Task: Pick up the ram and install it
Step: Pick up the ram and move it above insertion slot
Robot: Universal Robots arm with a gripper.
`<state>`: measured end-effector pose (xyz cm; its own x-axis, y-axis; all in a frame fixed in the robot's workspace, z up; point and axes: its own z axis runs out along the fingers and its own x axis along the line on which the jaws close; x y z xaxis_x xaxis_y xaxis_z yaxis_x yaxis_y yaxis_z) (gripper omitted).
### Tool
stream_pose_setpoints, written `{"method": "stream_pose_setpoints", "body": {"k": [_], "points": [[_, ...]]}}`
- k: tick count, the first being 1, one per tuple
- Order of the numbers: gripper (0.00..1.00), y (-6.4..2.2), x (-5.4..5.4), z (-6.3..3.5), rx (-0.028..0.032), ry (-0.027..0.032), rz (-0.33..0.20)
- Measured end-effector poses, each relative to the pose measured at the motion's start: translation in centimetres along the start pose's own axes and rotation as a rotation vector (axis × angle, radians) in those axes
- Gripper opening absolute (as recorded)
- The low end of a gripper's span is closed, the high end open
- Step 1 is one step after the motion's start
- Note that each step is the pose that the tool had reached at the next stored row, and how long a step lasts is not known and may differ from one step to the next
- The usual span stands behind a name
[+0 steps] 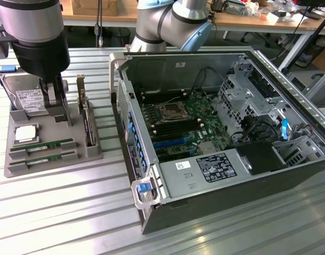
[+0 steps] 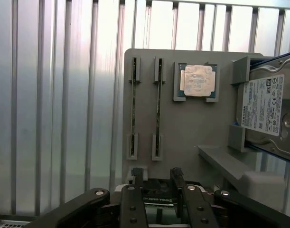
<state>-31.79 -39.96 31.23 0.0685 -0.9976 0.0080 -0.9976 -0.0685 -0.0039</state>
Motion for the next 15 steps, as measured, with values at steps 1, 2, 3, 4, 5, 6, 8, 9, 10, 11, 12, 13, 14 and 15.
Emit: {"method": "stream_pose_setpoints", "body": {"k": [1,2,3,4,5,6,8,9,10,11,12,13,14,15], "points": [[0.36,0.0,0.0,0.02,0.0001,-0.0001,0.0],[0.36,0.0,0.0,0.04,0.0,0.0,0.0],[0.36,0.0,0.0,0.05,0.0,0.0,0.0],[0.36,0.0,0.0,0.08,0.0001,-0.0001,0.0],[0.36,0.0,0.0,0.09,0.0,-0.0001,0.0],[0.36,0.0,0.0,0.13,0.0,-0.0001,0.0],[0.36,0.0,0.0,0.18,0.0,0.0,0.0],[0.36,0.0,0.0,0.21,0.0,-0.0001,0.0],[0.36,0.0,0.0,0.24,0.0,0.0,0.0],[0.36,0.0,0.0,0.29,0.0001,-0.0001,0.0],[0.36,0.0,0.0,0.32,0.0,0.0,0.0],[0.36,0.0,0.0,0.35,0.0,0.0,0.0],[0.36,0.0,0.0,0.39,0.0,0.0,0.0],[0.36,0.0,0.0,0.44,0.0001,0.0,0.0]]}}
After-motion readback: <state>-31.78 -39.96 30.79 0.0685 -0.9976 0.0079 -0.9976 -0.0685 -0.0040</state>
